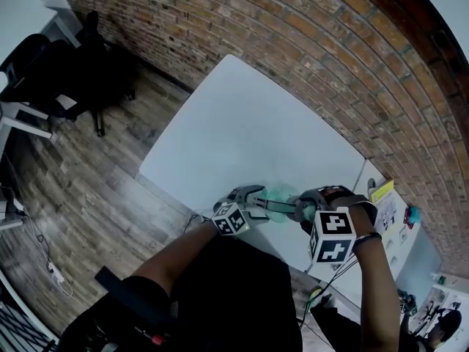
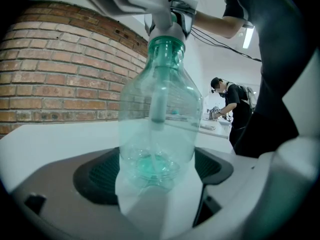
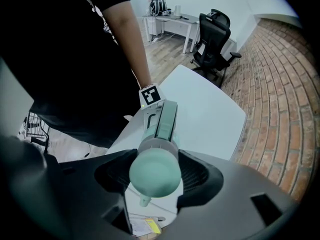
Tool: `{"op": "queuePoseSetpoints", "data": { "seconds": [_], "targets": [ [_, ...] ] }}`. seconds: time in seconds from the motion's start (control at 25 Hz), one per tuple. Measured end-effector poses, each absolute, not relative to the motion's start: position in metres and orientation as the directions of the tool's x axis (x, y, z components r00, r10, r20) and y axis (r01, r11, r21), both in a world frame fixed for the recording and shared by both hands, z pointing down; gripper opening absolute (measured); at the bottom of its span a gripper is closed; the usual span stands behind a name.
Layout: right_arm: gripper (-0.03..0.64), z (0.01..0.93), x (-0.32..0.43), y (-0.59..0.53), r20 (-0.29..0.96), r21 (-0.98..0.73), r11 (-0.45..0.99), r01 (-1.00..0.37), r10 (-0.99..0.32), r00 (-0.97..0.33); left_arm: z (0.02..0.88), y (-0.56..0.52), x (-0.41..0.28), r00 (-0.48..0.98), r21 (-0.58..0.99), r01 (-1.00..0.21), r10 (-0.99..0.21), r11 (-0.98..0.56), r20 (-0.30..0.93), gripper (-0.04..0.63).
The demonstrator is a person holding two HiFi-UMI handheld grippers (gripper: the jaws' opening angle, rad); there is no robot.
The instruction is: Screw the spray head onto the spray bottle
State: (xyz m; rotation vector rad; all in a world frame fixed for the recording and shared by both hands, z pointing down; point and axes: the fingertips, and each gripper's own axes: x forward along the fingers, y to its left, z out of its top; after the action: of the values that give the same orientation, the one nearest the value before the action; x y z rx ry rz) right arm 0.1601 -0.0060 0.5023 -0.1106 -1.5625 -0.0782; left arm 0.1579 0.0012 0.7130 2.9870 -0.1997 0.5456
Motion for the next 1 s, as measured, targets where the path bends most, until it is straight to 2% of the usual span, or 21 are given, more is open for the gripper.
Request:
{"op": "queuePoseSetpoints", "data": {
  "seconds": [0.76,1.0],
  "targets": [
    [0.261,0.5008,0.1574,-0.0102,0.994,-0.046,0.964,-0.263,0.017,-0.111,0.7133,0.0033,0.1559,0.927,0.088,-0.146,-0.105,-0.985,0.36,0.462],
    [0.261,0.5015,0.16,-0.0129,0.992,-0.059,0.943,-0.327,0.018,-0.127,0.7136,0.0013,0.1575,0.924,0.087,-0.156,-0.114,-0.984,0.364,0.462]
  ]
}}
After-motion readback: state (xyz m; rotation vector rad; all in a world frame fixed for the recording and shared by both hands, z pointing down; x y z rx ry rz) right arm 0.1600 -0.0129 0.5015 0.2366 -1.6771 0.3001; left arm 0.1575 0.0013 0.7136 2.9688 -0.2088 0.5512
